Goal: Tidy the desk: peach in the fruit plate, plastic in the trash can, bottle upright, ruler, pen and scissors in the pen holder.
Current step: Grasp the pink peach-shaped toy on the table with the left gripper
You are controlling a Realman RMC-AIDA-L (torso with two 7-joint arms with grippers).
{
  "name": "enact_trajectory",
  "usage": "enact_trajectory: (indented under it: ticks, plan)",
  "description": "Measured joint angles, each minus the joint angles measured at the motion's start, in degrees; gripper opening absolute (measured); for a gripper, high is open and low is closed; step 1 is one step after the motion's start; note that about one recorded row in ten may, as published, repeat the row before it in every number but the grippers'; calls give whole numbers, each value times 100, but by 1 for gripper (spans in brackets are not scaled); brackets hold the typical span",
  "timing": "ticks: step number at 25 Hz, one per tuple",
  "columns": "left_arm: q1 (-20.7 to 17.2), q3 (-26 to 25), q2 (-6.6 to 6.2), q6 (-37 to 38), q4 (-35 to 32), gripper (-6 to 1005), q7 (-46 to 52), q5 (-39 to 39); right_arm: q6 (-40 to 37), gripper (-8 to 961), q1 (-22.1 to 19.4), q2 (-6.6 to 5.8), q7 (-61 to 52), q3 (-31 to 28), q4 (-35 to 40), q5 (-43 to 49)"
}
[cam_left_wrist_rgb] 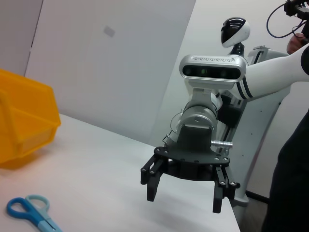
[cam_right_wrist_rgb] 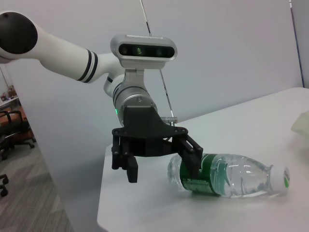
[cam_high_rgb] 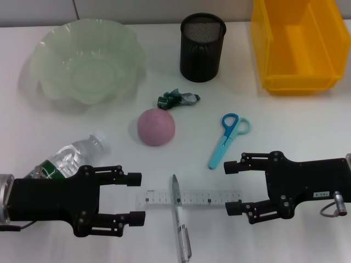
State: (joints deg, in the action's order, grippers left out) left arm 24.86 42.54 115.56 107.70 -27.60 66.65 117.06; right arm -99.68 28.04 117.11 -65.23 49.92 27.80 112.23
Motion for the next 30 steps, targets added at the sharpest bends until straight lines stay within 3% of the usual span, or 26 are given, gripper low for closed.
enact_trajectory:
  ticks: [30]
  plan:
    - [37,-67,12,105,-44,767,15,1,10,823,18,-4,2,0,24,0]
